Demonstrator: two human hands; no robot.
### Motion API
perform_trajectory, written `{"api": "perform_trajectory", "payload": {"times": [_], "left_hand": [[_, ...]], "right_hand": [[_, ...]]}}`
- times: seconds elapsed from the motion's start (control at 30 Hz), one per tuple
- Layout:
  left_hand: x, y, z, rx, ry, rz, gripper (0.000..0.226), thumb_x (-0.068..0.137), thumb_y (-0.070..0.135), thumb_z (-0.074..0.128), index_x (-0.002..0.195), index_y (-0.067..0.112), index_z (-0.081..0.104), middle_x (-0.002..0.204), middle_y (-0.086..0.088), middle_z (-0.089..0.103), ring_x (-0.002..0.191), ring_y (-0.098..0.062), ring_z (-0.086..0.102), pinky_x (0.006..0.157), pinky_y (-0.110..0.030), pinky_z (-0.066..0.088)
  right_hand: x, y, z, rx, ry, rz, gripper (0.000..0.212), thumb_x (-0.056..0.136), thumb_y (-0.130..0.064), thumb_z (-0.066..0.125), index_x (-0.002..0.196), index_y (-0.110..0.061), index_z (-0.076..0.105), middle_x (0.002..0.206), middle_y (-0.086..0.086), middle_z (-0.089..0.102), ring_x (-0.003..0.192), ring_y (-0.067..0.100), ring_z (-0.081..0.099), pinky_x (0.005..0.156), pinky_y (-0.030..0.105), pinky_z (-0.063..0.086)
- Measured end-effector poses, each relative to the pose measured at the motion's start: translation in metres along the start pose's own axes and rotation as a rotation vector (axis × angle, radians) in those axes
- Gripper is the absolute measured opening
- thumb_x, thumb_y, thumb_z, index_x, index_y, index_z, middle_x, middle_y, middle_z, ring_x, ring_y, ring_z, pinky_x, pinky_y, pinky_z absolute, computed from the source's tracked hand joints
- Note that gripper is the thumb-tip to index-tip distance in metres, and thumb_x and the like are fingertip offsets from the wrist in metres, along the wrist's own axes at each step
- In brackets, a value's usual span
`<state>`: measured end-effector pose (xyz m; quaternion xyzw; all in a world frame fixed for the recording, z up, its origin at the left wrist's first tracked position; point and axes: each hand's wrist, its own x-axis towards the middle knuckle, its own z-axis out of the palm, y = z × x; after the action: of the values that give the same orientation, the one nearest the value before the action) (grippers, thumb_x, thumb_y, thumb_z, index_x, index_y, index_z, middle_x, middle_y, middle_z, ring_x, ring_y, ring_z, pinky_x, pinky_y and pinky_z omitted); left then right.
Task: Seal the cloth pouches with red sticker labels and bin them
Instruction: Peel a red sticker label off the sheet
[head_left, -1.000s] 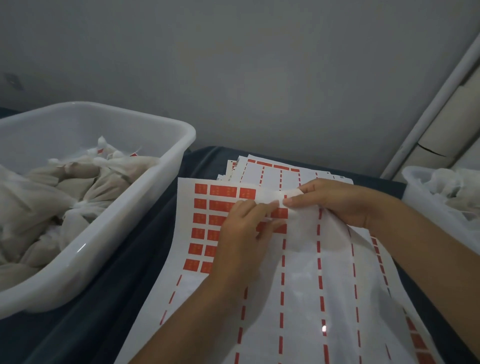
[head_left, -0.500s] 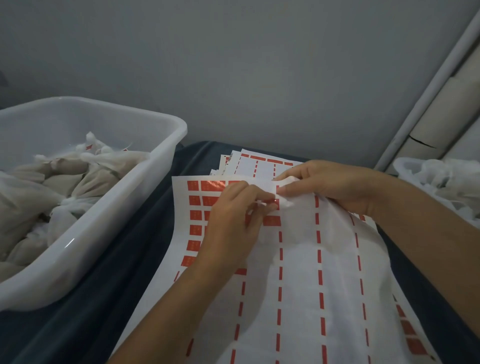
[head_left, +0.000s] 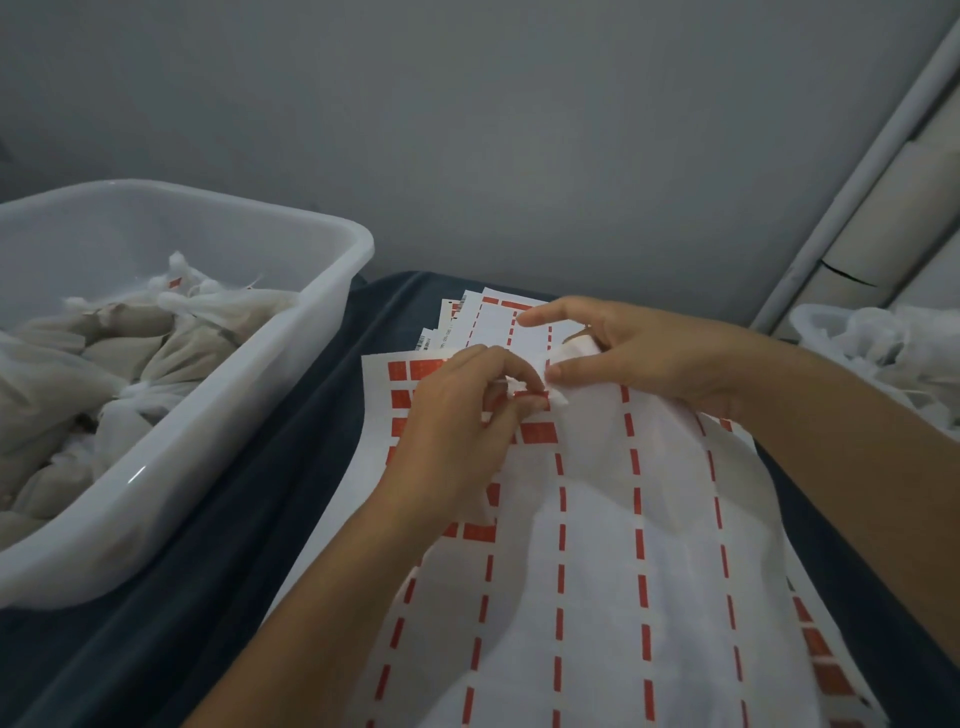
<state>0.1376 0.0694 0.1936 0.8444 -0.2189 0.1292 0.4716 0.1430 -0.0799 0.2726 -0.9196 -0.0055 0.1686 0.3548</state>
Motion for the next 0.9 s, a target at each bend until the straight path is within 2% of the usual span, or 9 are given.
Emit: {"api": "perform_trajectory", "payload": {"times": [0.07, 0.13, 0.23, 0.33, 0.4, 0.5, 0.6, 0.77, 0.9], "left_hand": [[-0.001, 0.0, -0.001, -0.035, 0.031, 0.013, 0.015, 0.082, 0.022, 0.064, 0.085, 0.032, 0.053, 0.085, 0.023, 0.047, 0.07, 0.002, 0.051, 0.07, 0.009, 0.034], [-0.005, 0.0, -0.001, -0.034, 0.057, 0.068, 0.013, 0.08, 0.023, 0.067, 0.09, 0.027, 0.059, 0.088, 0.021, 0.049, 0.072, 0.005, 0.049, 0.071, 0.009, 0.034], [-0.009, -0.001, 0.002, 0.059, 0.117, 0.21, 0.02, 0.075, 0.016, 0.071, 0.093, 0.009, 0.068, 0.09, 0.001, 0.064, 0.075, 0.003, 0.047, 0.063, 0.001, 0.036], [-0.01, -0.003, 0.004, 0.111, 0.145, 0.229, 0.023, 0.071, 0.017, 0.067, 0.089, 0.003, 0.07, 0.088, -0.012, 0.069, 0.08, -0.01, 0.051, 0.076, -0.008, 0.034], [-0.01, -0.006, 0.005, 0.139, 0.124, 0.22, 0.025, 0.071, 0.018, 0.068, 0.09, 0.003, 0.07, 0.09, -0.013, 0.069, 0.081, -0.015, 0.055, 0.079, -0.01, 0.034], [-0.011, -0.007, 0.008, 0.172, 0.105, 0.228, 0.028, 0.069, 0.019, 0.069, 0.092, 0.004, 0.072, 0.091, -0.013, 0.069, 0.082, -0.015, 0.054, 0.08, -0.01, 0.032], [-0.011, -0.006, 0.008, 0.164, 0.13, 0.236, 0.029, 0.068, 0.021, 0.067, 0.091, 0.005, 0.072, 0.089, -0.012, 0.069, 0.083, -0.01, 0.047, 0.078, -0.008, 0.033], [-0.013, -0.006, 0.008, 0.211, 0.079, 0.303, 0.029, 0.07, 0.02, 0.063, 0.093, 0.005, 0.072, 0.081, -0.008, 0.068, 0.076, -0.007, 0.044, 0.074, -0.003, 0.03], [-0.011, -0.006, 0.008, 0.193, 0.053, 0.309, 0.025, 0.07, 0.018, 0.064, 0.089, 0.004, 0.072, 0.081, -0.009, 0.069, 0.076, -0.007, 0.045, 0.074, -0.005, 0.032]], "right_hand": [[0.002, 0.002, -0.003, 0.054, 0.021, 0.032, 0.04, 0.088, -0.029, 0.06, 0.121, -0.047, 0.045, 0.132, 0.005, 0.044, 0.092, 0.023, 0.062, 0.067, 0.028, 0.057], [0.003, 0.004, -0.007, 0.112, 0.015, 0.061, 0.038, 0.086, -0.029, 0.061, 0.118, -0.045, 0.05, 0.136, 0.004, 0.041, 0.093, 0.022, 0.062, 0.065, 0.027, 0.059], [0.005, 0.01, -0.011, 0.217, -0.039, 0.063, 0.036, 0.084, -0.029, 0.063, 0.117, -0.04, 0.055, 0.132, 0.002, 0.05, 0.09, 0.024, 0.067, 0.065, 0.03, 0.06], [0.003, 0.018, -0.015, 0.26, -0.174, 0.017, 0.046, 0.071, -0.031, 0.069, 0.113, -0.043, 0.054, 0.121, -0.003, 0.06, 0.083, 0.02, 0.071, 0.058, 0.028, 0.058], [0.001, 0.023, -0.018, 0.218, -0.263, -0.014, 0.059, 0.07, -0.02, 0.073, 0.112, -0.051, 0.047, 0.115, -0.007, 0.06, 0.085, 0.016, 0.071, 0.059, 0.026, 0.057], [0.002, 0.026, -0.02, 0.17, -0.241, -0.011, 0.069, 0.073, -0.012, 0.074, 0.112, -0.058, 0.042, 0.122, -0.008, 0.055, 0.089, 0.02, 0.069, 0.062, 0.032, 0.058], [0.002, 0.026, -0.019, 0.23, -0.182, -0.002, 0.072, 0.072, -0.009, 0.074, 0.118, -0.055, 0.043, 0.124, -0.004, 0.055, 0.09, 0.024, 0.068, 0.062, 0.035, 0.059], [0.0, 0.027, -0.016, 0.268, -0.138, -0.007, 0.076, 0.073, -0.009, 0.072, 0.129, -0.048, 0.039, 0.13, -0.001, 0.052, 0.101, 0.031, 0.063, 0.077, 0.046, 0.057], [-0.001, 0.026, -0.014, 0.282, -0.139, 0.002, 0.074, 0.073, -0.01, 0.072, 0.127, -0.048, 0.039, 0.13, 0.0, 0.053, 0.098, 0.032, 0.065, 0.073, 0.043, 0.059]]}}
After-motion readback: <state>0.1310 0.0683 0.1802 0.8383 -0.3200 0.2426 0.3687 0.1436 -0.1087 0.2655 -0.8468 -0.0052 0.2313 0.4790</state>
